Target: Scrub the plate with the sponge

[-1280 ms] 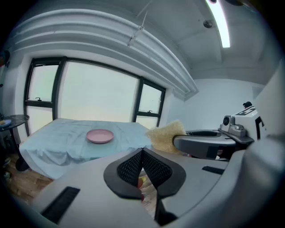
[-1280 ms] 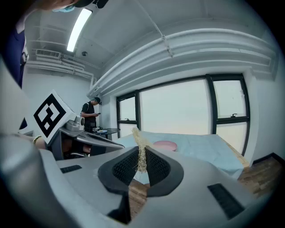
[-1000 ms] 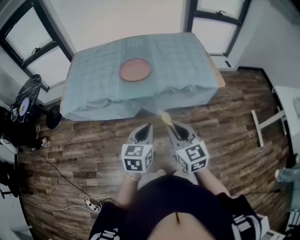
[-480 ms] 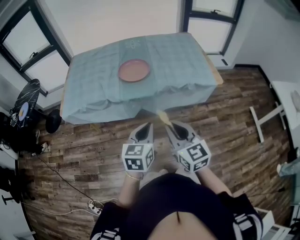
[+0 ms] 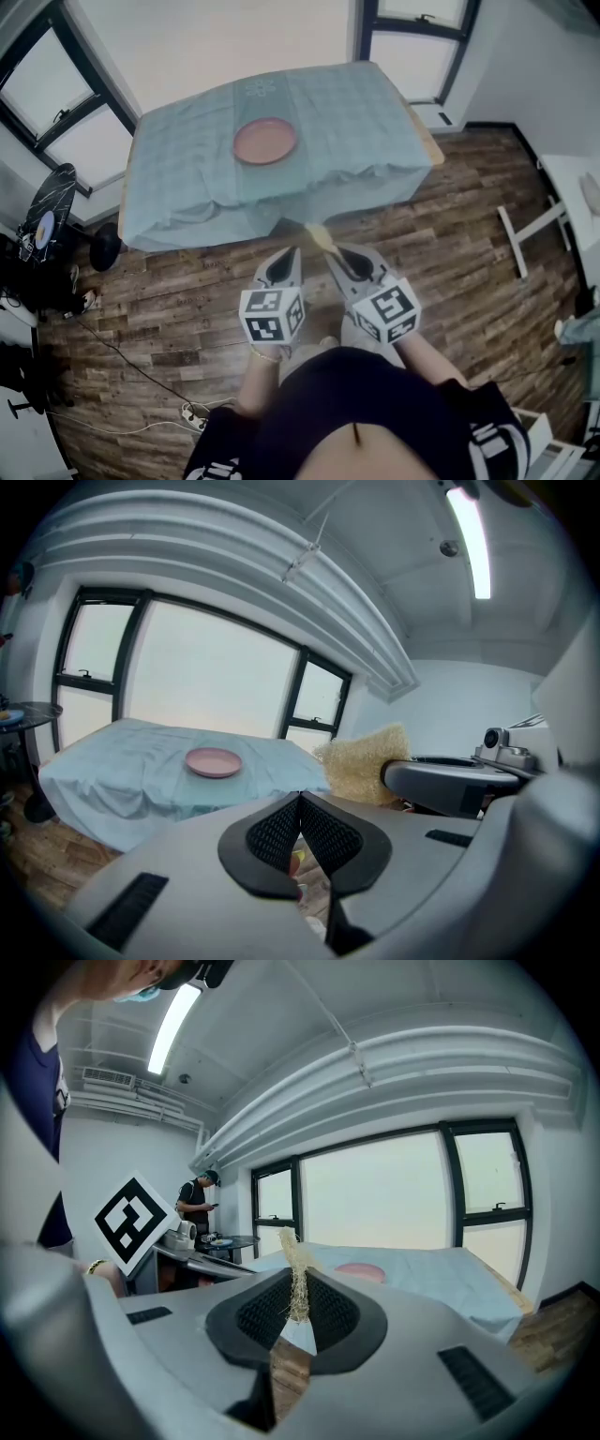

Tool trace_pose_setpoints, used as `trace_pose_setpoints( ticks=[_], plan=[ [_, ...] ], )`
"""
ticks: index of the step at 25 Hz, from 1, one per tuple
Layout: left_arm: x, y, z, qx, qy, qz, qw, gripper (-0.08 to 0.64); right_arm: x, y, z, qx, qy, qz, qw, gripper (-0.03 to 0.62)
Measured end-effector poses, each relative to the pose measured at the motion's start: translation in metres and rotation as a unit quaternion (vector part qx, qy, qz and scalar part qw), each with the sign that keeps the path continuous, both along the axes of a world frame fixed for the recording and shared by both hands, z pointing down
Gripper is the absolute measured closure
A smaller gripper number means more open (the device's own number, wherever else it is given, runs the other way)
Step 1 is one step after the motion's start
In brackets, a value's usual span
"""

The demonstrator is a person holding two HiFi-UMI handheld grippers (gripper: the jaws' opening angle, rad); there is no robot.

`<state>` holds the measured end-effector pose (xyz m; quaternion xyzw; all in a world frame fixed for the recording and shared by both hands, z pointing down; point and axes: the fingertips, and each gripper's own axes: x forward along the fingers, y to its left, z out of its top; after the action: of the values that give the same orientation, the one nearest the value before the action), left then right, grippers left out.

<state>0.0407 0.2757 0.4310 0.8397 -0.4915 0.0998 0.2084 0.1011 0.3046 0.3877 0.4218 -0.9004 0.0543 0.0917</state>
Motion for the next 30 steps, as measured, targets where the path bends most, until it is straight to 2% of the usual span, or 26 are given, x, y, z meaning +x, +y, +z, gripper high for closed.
trace_pose_setpoints(
  ticks=[7,14,26,30],
  plan=[
    [-0.003,-0.015,0.002,-0.006,0.014,-0.024,0.9996,0.551,0.004,-0.02,0.001,-0.014,-0.01,-0.009,1.0,0.554],
    [-0.014,-0.053,0.008,-0.01,0.015,-0.05,0.9986,0.549,-0.006,-0.065,0.01,-0.025,-0.031,-0.03,0.999,0.554],
    [-0.045,-0.162,0.005,-0.017,0.015,-0.084,0.9962,0.549,-0.039,-0.182,0.0,-0.025,-0.052,-0.068,0.996,0.554],
    [-0.054,-0.203,0.003,-0.019,0.016,-0.093,0.9953,0.549,-0.051,-0.225,-0.002,-0.022,-0.046,-0.079,0.996,0.554]
  ],
)
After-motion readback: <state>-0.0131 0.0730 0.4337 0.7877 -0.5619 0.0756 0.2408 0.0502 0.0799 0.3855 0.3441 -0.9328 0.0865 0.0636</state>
